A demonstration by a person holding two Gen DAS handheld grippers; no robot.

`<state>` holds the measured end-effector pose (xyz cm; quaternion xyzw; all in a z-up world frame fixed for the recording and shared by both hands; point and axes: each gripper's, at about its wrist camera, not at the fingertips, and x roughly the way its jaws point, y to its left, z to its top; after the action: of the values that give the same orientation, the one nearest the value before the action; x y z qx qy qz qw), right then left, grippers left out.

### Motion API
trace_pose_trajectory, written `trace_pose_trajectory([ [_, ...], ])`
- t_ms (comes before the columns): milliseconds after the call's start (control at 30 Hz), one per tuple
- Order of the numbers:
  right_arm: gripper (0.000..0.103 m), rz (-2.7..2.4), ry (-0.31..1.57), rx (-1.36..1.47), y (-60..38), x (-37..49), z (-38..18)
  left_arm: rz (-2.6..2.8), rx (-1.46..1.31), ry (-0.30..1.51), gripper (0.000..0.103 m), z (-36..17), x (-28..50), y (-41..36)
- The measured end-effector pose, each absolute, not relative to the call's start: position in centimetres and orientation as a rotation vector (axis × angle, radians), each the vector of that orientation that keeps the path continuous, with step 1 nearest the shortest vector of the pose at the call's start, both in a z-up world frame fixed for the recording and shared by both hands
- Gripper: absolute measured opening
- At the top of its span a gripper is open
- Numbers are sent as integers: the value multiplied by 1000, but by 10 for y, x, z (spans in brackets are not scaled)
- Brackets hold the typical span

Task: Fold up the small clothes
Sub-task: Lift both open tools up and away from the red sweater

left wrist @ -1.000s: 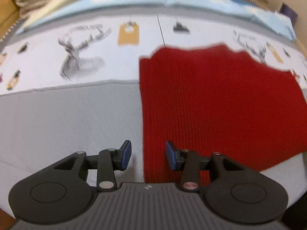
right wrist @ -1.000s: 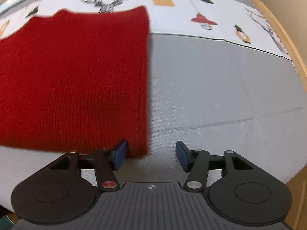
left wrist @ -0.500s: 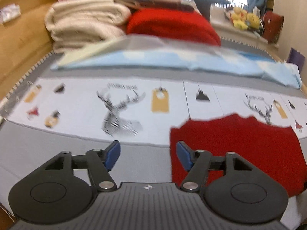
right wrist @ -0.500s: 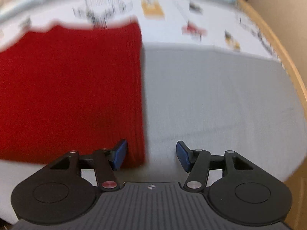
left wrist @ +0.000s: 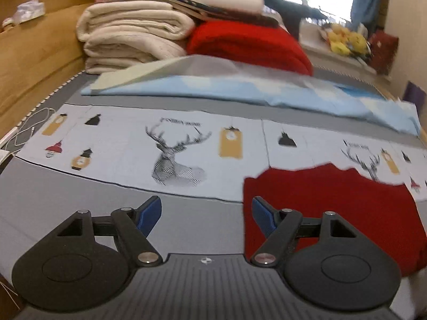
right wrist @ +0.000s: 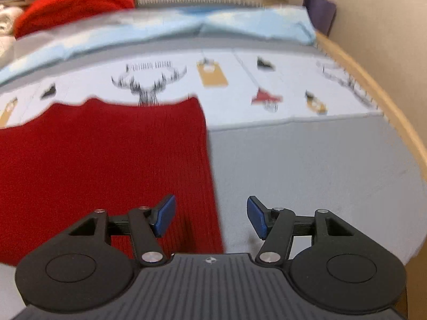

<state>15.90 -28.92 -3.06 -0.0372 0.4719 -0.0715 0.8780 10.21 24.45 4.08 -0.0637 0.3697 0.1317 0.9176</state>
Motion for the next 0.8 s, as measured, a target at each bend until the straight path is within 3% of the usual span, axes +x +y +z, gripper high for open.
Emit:
trace_pose_trajectory([
  [167,64,-224,1267,-110,-295,171,-77,264,-157,838,80,28,103,260],
  [533,64,-106,787,-208,-242,154,-10,294,-169,885,80,14,87,302],
  [667,62,0,705,-212,-217,140,-1,317,-194,883,80,15,79,316],
  [700,58,14,700,-213,-212,138,-1,321,-201,883,80,15,77,319],
  [767,41,48,691,-183,-198,132,-3,329,-206,882,80,15,74,324],
  [800,24,67,692,-158,-192,131,-4,333,-208,883,80,15,73,326],
])
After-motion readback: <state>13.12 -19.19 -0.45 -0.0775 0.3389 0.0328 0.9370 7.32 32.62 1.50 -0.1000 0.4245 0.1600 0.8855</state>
